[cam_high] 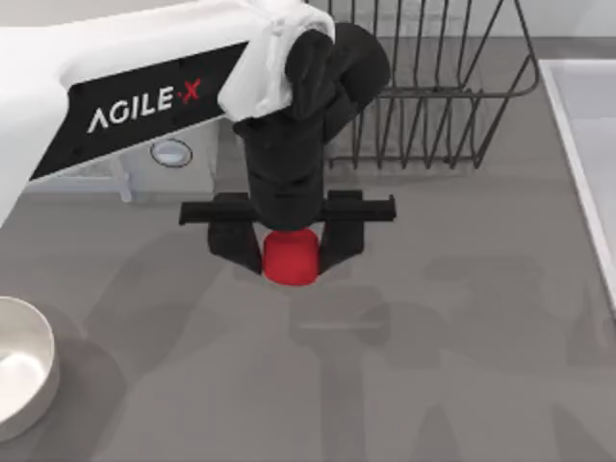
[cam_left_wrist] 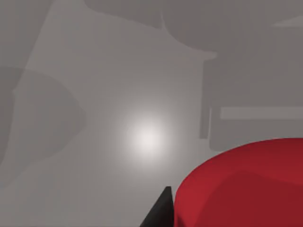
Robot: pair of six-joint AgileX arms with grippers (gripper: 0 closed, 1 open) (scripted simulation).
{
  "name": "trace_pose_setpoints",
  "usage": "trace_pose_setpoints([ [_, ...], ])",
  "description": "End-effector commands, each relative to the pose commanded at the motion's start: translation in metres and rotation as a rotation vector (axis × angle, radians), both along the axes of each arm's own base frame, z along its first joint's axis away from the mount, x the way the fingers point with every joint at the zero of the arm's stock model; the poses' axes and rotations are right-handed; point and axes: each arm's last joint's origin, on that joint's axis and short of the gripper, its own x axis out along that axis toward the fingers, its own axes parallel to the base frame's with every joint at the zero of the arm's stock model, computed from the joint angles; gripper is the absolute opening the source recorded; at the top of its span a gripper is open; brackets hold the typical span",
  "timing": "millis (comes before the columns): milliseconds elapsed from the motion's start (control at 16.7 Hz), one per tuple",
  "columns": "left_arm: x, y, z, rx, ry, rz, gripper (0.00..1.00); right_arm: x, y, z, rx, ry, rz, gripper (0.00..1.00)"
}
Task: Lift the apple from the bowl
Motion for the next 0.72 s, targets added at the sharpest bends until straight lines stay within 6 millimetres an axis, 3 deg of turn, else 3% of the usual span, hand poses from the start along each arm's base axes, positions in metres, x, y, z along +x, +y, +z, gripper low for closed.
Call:
trace_pose_setpoints([
  [240, -0.004, 0.003, -0.038, 0.006, 0.007, 0.0, 0.0, 0.0, 0.0, 0.0, 0.0, 0.0, 0.0, 1.0],
  [480, -0.005, 0.003, -0.039, 0.006, 0.007, 0.0, 0.0, 0.0, 0.0, 0.0, 0.0, 0.0, 0.0, 1.0],
  [720, -0.005, 0.003, -0.039, 0.006, 0.007, 0.0, 0.3, 0.0, 0.0, 0.0, 0.0, 0.0, 0.0, 1.0],
])
